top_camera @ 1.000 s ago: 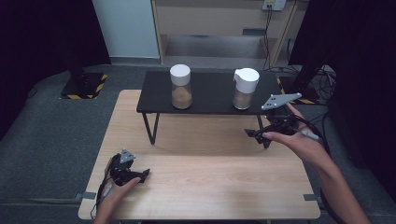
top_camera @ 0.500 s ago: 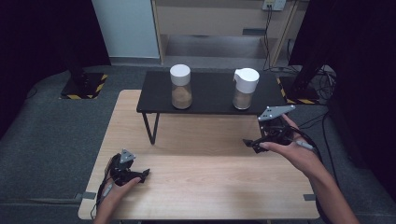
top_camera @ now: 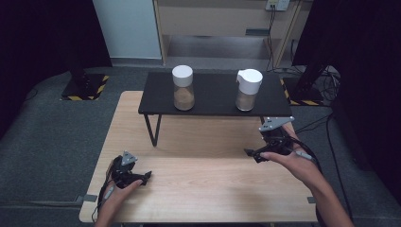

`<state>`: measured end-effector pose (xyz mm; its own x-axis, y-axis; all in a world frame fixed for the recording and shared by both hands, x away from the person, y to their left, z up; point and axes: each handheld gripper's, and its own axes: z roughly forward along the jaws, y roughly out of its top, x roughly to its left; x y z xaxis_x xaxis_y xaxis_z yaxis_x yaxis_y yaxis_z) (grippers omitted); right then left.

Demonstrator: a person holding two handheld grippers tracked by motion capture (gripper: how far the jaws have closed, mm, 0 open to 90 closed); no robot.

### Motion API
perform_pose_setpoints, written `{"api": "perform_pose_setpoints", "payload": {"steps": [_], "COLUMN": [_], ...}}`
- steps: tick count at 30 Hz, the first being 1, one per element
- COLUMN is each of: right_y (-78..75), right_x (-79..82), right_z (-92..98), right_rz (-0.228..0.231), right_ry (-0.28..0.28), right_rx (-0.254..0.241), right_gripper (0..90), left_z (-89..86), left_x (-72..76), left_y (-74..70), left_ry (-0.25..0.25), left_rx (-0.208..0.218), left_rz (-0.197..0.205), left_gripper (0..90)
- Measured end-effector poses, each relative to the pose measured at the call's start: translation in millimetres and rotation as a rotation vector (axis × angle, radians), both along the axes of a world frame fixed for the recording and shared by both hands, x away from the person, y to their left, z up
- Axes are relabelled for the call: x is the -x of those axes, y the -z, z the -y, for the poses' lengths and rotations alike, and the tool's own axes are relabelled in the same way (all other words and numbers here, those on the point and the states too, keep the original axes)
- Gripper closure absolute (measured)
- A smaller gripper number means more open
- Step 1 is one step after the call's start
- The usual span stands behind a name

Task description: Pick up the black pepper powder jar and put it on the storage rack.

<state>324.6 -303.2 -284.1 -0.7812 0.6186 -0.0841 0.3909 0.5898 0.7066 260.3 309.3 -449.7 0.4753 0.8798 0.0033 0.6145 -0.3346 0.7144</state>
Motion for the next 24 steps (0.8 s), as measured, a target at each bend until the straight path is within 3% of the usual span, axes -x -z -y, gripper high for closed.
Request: {"api": "perform_pose_setpoints", "payload": {"steps": [24], "right_y": [69.2], "right_x": [6.2], "right_z": [1.5], "right_rz": [-0.084], "right_ry": [0.030], "right_rx": [0.000], "right_gripper": [6.5], "left_z": [1.1], "left_x": [1.3], "left_y": [-0.1], "left_ry": [-0.007], "left_rx": [-0.001], "left_rz": [0.001], "left_gripper": [0.0]}}
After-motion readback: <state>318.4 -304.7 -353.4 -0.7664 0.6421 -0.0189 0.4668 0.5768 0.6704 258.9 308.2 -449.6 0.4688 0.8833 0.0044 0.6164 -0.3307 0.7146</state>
